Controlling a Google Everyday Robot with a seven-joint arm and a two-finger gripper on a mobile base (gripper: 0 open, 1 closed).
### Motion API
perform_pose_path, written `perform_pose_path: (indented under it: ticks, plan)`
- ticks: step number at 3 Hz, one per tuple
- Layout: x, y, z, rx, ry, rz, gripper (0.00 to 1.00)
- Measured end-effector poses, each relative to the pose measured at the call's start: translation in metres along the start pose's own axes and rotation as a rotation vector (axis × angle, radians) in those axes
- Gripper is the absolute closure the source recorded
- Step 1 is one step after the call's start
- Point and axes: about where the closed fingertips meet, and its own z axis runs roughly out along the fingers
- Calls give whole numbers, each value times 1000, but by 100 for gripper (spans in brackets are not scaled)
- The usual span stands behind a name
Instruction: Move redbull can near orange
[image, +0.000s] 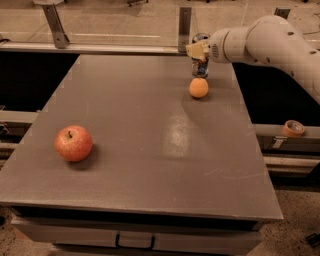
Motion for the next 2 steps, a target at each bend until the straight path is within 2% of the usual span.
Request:
perform_pose_path:
  ticks: [2]
  plan:
    - [15,-5,-8,7,-7,24,36]
